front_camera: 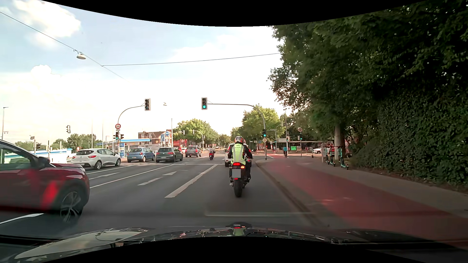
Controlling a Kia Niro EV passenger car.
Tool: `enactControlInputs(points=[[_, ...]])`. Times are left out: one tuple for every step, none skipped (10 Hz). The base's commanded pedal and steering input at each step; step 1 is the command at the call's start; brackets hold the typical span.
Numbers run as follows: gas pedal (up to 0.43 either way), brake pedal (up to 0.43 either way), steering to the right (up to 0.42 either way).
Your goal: Follow the waypoints while adhering to traffic rules and regulations
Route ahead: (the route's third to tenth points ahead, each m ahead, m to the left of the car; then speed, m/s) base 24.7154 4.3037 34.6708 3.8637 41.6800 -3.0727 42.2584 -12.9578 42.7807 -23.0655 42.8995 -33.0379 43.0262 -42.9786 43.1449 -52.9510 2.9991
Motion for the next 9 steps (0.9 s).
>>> enactControlInputs(points=[[0.0,0.0,-0.023],[0.0,0.0,-0.023],[0.0,0.0,-0.023],[0.0,0.0,-0.022],[0.0,0.0,-0.022],[0.0,0.0,-0.021],[0.059,0.0,-0.018],[0.079,0.0,-0.014],[0.079,0.0,-0.009]])
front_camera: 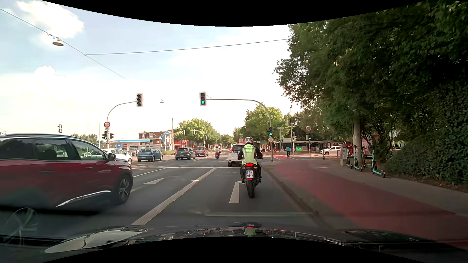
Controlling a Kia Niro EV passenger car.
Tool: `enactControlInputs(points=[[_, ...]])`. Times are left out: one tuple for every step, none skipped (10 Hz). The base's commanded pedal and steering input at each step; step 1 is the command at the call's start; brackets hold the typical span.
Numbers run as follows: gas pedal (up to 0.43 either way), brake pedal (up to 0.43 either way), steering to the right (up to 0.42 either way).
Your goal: Follow the waypoints while adhering to traffic rules and regulations
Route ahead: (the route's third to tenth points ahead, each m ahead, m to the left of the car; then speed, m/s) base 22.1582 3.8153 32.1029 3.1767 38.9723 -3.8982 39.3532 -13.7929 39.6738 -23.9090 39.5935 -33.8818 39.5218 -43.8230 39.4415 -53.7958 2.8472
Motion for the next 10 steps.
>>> enactControlInputs(points=[[0.079,0.0,-0.007],[0.079,0.0,-0.006],[0.067,0.0,-0.005],[0.067,0.0,-0.005],[0.067,0.0,-0.005],[0.028,0.0,-0.004],[0.0,0.0,-0.002],[0.0,0.0,-0.001],[0.0,0.0,-0.001],[0.0,0.0,-0.001]])
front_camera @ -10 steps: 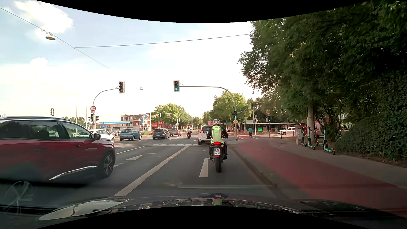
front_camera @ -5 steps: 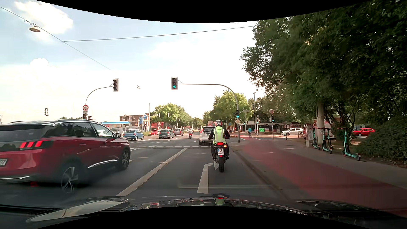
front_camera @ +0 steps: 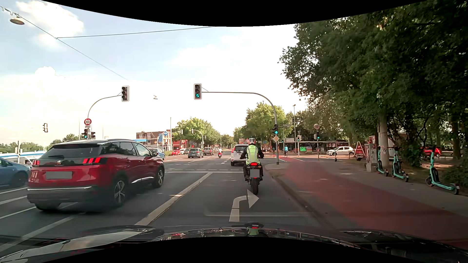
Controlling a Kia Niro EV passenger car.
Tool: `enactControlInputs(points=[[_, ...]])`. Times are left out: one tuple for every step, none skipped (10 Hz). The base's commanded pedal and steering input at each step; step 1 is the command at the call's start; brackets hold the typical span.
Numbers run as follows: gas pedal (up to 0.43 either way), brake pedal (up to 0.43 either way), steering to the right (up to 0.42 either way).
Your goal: Follow the waypoints while adhering to traffic rules and regulations
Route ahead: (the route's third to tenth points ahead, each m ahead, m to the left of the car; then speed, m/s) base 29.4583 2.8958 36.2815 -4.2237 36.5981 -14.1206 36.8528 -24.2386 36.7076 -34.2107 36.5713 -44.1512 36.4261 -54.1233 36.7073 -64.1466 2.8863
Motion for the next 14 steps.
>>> enactControlInputs(points=[[0.008,0.0,-0.001],[0.02,0.0,-0.001],[0.02,0.0,-0.001],[0.028,0.0,-0.001],[0.047,0.0,-0.001],[0.098,0.0,-0.001],[0.13,0.0,-0.001],[0.138,0.0,-0.001],[0.157,0.0,-0.001],[0.157,0.0,-0.001],[0.157,0.0,-0.001],[0.157,0.0,-0.001],[0.157,0.0,-0.001],[0.157,0.0,-0.001]])
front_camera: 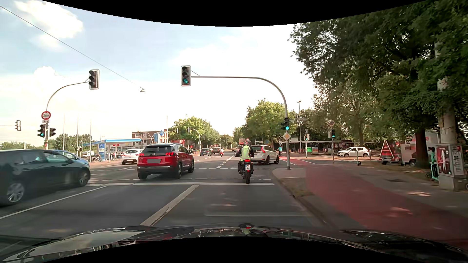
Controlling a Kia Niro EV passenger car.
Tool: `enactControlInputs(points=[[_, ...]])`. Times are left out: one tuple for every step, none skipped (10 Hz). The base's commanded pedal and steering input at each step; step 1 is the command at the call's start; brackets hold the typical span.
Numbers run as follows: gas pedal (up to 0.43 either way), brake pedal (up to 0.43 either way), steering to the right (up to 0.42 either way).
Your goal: Follow the waypoints while adhering to traffic rules and regulations
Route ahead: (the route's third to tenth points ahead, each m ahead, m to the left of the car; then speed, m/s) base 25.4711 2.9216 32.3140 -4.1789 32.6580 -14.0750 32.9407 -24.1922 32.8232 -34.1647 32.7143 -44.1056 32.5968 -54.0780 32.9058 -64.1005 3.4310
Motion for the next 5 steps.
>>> enactControlInputs(points=[[0.157,0.0,-0.001],[0.157,0.0,-0.001],[0.157,0.0,-0.001],[0.157,0.0,-0.001],[0.157,0.0,-0.001]])
